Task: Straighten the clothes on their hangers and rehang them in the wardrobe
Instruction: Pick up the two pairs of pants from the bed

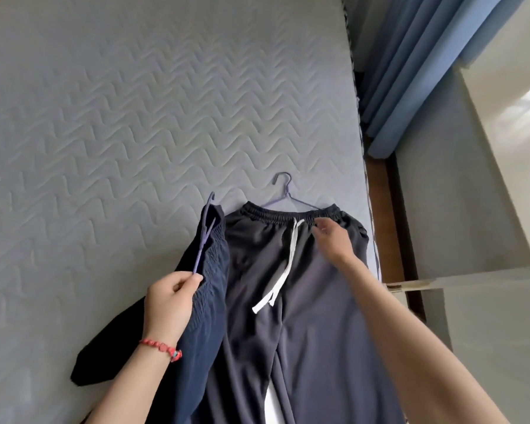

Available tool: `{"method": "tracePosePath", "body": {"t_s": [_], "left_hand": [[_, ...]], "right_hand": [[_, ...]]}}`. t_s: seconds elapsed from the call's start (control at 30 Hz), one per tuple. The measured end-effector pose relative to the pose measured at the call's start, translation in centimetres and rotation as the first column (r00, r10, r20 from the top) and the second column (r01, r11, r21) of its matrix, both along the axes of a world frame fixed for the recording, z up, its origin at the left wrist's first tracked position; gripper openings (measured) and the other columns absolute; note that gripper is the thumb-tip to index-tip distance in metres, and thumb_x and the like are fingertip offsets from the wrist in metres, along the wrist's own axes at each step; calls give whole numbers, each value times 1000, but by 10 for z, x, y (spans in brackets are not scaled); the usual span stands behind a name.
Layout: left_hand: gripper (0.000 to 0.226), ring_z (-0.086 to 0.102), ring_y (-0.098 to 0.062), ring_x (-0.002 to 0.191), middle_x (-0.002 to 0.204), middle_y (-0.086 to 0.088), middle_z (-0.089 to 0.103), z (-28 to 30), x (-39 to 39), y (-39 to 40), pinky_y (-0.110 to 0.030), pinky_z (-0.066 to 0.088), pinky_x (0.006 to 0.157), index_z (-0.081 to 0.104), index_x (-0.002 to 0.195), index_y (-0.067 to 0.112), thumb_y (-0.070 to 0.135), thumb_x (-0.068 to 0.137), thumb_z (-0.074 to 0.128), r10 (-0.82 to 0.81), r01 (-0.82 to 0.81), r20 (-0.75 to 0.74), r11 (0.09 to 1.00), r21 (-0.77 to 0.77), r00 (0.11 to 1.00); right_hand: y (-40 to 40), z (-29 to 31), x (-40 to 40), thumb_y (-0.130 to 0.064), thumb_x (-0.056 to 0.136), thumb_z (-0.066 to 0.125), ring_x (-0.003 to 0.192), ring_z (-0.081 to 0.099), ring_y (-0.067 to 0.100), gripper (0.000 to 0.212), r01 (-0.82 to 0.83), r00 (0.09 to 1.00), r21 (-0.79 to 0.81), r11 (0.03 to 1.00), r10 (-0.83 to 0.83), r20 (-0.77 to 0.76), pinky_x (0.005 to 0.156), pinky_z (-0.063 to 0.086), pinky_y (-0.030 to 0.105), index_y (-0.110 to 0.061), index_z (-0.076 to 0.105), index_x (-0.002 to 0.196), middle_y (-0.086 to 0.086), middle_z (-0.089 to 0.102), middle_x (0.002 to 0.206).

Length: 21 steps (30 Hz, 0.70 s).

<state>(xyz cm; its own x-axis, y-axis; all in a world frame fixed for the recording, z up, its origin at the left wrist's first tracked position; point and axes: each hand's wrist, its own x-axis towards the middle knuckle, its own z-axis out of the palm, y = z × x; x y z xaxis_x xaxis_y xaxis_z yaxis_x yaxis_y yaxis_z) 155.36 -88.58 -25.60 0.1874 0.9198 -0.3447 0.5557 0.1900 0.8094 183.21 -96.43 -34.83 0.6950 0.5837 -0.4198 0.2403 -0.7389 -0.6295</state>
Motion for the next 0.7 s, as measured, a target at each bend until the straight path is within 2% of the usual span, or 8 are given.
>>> {"method": "tracePosePath", "body": {"t_s": [0.1,0.13,0.17,0.2,0.23,0.43,0.57,0.7], "left_hand": [[19,42,-17,67,66,-8,51,-25,15,-5,-25,34,56,66,73,-5,9,83,62,-18,18,-17,1000,3,1000],[15,41,-16,66,65,-8,50,-30,21,-5,-28,33,57,66,69,8,11,83,62,-41,41,-24,999,2,999],[28,40,-16,64,63,-8,49,-36,28,-5,-27,32,56,45,62,6,11,83,62,-41,41,-30,999,3,999],[26,40,-17,63,62,-9,50,-42,33,-5,-26,33,55,57,71,-11,12,83,62,-43,43,-28,999,0,999],[19,42,-17,63,62,-11,52,-45,38,-4,-25,34,55,68,70,-1,12,83,62,-33,33,-18,999,-6,999],[24,54,-17,72,74,-12,68,-59,46,0,-17,43,60,67,65,24,10,83,62,30,-27,52,999,-41,998],[22,53,-19,73,83,-24,69,-61,39,-2,-21,42,61,68,66,23,11,83,62,26,-25,32,998,-49,999],[23,52,-20,74,80,-21,67,-57,34,-3,-23,40,61,66,65,23,11,84,61,35,-33,28,998,-55,999]], "right_hand": [[22,-39,21,-22,91,50,120,53,27,41,-28,999,-18,999,29,26,99,42,34,-10,51,130,11,58,130],[30,-52,28,-22,91,50,121,52,27,41,-49,998,-33,998,50,49,100,41,35,-10,51,130,11,57,132],[38,-64,34,-22,92,49,123,50,28,41,-67,995,-53,996,70,73,101,40,36,-10,50,131,12,55,134],[45,-75,41,-22,92,48,125,47,29,42,-82,991,-72,994,89,97,102,39,37,-10,49,132,13,53,135],[53,-85,47,-22,92,47,128,44,29,43,-97,986,-92,991,108,125,103,37,39,-10,47,133,14,50,137],[76,-142,83,-17,94,38,138,26,29,46,-222,886,-308,925,324,332,112,21,46,-12,36,139,10,33,149],[75,-153,88,-19,95,35,126,39,34,35,-206,817,-460,864,410,404,111,19,47,-7,46,127,17,47,132],[67,-139,92,-22,95,41,121,43,35,31,-238,779,-500,833,471,414,110,22,43,-5,53,118,17,55,124]]}}
